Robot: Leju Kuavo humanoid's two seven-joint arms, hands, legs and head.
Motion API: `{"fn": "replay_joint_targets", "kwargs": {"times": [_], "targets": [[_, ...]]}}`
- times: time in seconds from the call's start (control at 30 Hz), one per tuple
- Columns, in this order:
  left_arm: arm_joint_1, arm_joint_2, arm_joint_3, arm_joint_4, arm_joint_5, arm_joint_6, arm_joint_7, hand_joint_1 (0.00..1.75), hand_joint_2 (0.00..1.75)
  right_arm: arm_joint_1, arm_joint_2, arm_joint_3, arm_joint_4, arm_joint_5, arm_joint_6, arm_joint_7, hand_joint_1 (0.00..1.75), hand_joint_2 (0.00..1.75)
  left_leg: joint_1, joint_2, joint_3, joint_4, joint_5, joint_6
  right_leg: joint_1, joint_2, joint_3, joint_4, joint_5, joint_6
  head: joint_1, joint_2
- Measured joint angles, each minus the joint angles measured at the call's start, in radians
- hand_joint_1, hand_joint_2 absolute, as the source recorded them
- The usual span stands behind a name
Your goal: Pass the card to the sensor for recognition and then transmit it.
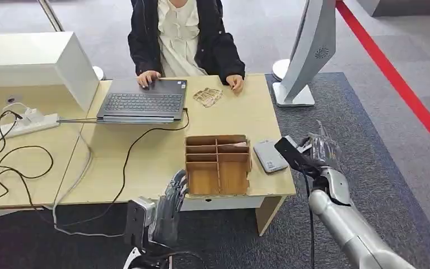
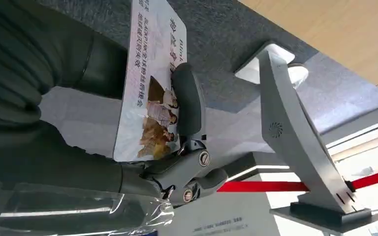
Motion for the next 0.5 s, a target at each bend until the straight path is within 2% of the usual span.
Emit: {"fn": "replay_joint_targets", "kwargs": {"times": [0.5], "targets": [[-0.002, -0.002, 0.000, 0.008, -0.005, -0.011, 0.003, 0.00, 0.00, -0.011, 0.035, 0.021, 0.116, -0.019, -0.024, -0.053, 1.75, 1.75, 0.000, 0.000, -0.001, 0.000, 0.000, 0.000, 0.000, 0.000, 0.000, 0.000, 0.000, 0.000, 0.000, 0.000]]}}
